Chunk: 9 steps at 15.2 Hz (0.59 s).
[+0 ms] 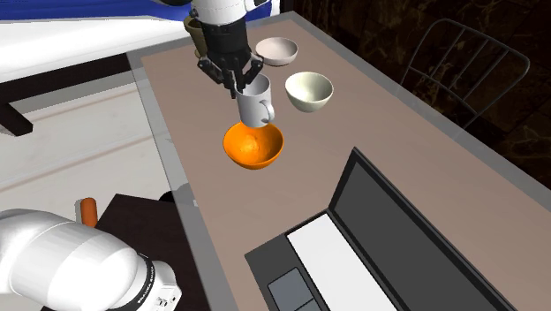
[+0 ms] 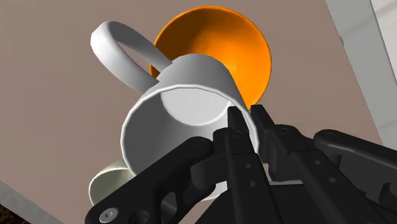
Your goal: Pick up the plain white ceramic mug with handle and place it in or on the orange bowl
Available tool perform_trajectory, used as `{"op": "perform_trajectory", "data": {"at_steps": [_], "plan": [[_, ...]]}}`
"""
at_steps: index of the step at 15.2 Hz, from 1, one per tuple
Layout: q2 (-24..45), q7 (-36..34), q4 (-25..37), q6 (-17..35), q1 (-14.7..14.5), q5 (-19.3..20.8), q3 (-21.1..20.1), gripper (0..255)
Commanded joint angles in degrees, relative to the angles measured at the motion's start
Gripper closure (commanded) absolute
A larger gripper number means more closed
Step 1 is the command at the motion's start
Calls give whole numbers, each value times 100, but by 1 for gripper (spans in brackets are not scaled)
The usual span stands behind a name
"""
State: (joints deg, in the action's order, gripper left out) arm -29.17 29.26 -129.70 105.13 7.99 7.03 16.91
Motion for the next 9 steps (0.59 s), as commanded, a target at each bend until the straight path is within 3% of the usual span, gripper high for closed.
{"op": "perform_trajectory", "data": {"at_steps": [1, 9], "plan": [[-71, -27, -166, 94, 12, 20, -13, 255], [-16, -24, -738, 720, 35, 63, 59, 255]]}}
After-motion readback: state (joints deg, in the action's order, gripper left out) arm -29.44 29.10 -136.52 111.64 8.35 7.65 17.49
